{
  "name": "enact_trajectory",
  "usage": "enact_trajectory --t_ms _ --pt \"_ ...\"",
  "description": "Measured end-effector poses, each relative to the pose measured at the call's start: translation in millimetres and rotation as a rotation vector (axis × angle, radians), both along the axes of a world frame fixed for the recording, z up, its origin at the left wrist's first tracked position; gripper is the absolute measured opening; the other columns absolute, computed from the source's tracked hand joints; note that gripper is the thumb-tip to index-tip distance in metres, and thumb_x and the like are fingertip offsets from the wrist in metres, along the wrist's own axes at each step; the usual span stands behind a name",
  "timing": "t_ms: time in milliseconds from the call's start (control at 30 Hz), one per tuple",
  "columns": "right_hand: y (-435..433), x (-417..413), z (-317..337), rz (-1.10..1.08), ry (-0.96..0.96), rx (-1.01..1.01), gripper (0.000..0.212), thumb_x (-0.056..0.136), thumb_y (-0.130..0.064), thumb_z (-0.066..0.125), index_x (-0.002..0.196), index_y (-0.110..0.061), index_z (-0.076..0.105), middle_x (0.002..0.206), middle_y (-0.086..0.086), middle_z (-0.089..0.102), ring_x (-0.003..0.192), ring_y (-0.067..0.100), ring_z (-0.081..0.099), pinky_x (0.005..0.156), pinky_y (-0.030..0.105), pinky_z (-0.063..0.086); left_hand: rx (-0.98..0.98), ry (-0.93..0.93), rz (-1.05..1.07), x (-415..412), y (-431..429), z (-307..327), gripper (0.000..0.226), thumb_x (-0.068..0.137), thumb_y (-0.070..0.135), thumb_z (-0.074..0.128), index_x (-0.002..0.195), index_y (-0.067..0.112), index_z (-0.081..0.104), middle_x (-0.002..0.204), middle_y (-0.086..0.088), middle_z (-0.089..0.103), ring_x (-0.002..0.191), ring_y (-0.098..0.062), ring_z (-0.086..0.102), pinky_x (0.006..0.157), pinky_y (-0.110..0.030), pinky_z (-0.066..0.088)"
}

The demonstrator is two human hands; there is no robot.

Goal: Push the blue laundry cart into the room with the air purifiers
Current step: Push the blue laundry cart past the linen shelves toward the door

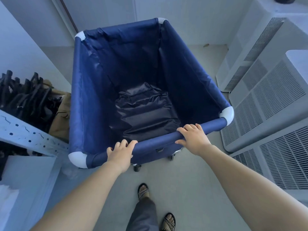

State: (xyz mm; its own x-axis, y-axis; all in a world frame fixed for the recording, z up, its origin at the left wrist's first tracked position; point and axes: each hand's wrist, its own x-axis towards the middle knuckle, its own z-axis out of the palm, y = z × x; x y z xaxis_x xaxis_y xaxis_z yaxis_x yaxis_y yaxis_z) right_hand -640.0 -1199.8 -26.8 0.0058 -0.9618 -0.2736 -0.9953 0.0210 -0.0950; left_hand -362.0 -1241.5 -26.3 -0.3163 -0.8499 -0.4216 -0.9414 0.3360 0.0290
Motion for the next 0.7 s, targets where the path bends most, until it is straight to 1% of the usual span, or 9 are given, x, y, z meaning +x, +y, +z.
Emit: enact_trajectory --t_ms 233,500,700 --pt "-78.0 -29.2 1.8 0.007 0.019 -0.019 0.050 0.093 -0.054 0.039 0.133 -0.023 0.040 0.127 0.002 0.051 0.122 0.022 0.042 0.111 0.037 0.022 -0.003 0.018 0.017 -31.1 -71.1 -2.2 0.048 0.098 0.018 0.041 0.138 0.035 0.021 0.122 0.000 0.038 0.108 -0.021 0.036 0.093 -0.042 0.032" --pt "-198.0 -42.5 5.9 0.015 -0.003 0.013 0.050 0.093 -0.052 0.040 0.134 -0.023 0.039 0.129 0.003 0.050 0.124 0.023 0.041 0.112 0.038 0.021 0.011 0.003 0.042 -47.1 -185.9 -0.9 0.048 0.098 0.020 0.040 0.139 0.036 0.020 0.125 0.000 0.037 0.112 -0.021 0.037 0.096 -0.044 0.032" --pt "-273.6 -55.7 4.8 0.036 0.020 0.049 0.051 0.094 -0.052 0.038 0.136 -0.023 0.036 0.133 0.003 0.048 0.128 0.023 0.038 0.114 0.038 0.018 0.020 -0.010 0.052 -58.5 -256.4 -1.3 0.048 0.098 0.021 0.041 0.139 0.035 0.019 0.125 0.001 0.037 0.111 -0.020 0.038 0.093 -0.042 0.033"
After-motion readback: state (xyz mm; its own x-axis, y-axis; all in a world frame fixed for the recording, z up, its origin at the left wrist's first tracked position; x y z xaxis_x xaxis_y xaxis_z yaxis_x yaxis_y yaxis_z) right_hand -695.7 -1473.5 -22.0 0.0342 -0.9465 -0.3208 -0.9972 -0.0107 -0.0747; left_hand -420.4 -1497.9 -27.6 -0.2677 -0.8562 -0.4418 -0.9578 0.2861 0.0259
